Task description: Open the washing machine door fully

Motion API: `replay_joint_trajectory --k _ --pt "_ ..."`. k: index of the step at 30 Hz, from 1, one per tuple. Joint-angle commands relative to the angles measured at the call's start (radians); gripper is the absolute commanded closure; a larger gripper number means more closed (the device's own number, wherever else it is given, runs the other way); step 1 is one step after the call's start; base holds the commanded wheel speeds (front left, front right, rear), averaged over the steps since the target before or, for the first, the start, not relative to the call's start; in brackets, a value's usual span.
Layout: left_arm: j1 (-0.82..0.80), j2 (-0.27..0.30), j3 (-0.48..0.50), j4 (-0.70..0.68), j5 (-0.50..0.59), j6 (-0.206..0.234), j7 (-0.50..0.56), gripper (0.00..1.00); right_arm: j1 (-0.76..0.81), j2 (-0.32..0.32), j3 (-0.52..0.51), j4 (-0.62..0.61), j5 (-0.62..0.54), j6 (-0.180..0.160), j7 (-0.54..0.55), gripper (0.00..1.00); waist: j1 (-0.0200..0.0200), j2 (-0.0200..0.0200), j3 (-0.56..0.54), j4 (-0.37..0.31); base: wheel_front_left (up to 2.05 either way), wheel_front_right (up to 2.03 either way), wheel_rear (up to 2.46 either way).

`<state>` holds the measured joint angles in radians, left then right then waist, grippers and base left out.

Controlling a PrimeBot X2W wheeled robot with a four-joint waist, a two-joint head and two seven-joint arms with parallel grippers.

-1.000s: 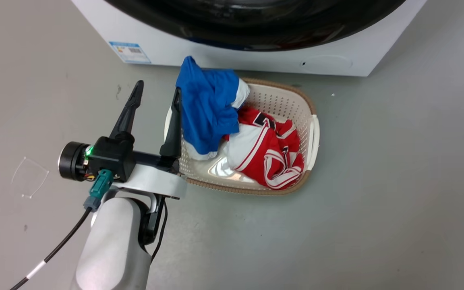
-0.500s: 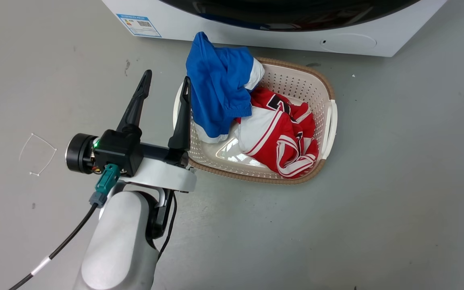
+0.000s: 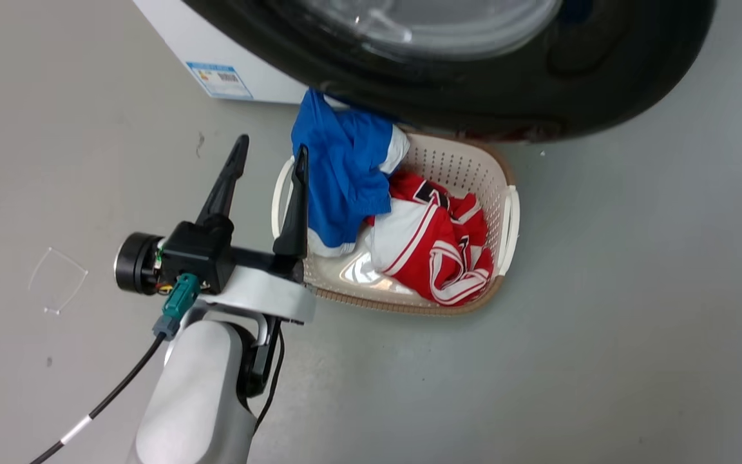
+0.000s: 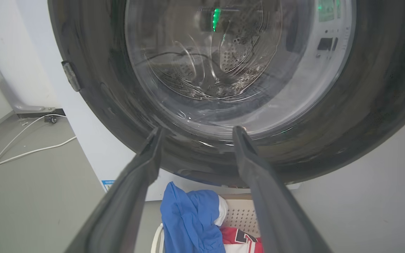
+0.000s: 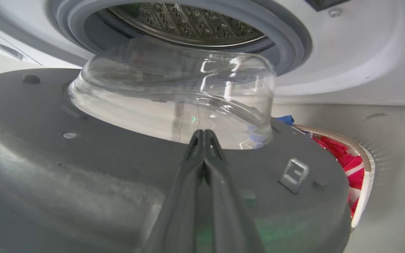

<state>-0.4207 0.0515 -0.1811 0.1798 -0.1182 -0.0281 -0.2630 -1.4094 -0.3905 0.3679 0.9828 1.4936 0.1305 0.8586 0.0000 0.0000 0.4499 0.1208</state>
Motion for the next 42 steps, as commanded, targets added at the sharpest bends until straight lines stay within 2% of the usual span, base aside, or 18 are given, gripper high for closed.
replay_joint_trajectory --k 1,16,27,37,42 --pt "0.016 -0.001 0.005 0.005 0.003 -0.005 -0.003 0.00 0.028 0.014 0.004 -0.008 0.009 0.000 0.015 1.00 0.0000 0.0000 -0.032 -0.011 0.00 0.00 0.00" --pt "0.164 0.004 0.035 0.066 0.017 -0.040 -0.003 0.00 0.362 0.108 0.037 -0.171 0.089 0.000 0.149 1.00 0.0000 0.0000 -0.256 -0.035 0.00 0.00 0.00" --pt "0.240 0.006 0.031 0.096 0.017 -0.059 -0.003 0.00 0.561 0.198 0.056 -0.277 0.139 0.000 0.145 1.00 0.0000 0.0000 -0.347 -0.039 0.00 0.00 0.00" --pt "0.273 0.003 0.027 0.114 0.003 -0.066 -0.003 0.00 0.657 0.264 0.065 -0.296 0.147 0.000 0.089 1.00 0.0000 0.0000 -0.389 -0.035 0.00 0.00 0.00" --pt "0.281 0.002 0.028 0.123 0.000 -0.066 -0.003 0.00 0.708 0.252 0.009 -0.329 0.130 0.000 -0.050 1.00 0.0000 0.0000 -0.405 -0.035 0.00 0.00 0.00"
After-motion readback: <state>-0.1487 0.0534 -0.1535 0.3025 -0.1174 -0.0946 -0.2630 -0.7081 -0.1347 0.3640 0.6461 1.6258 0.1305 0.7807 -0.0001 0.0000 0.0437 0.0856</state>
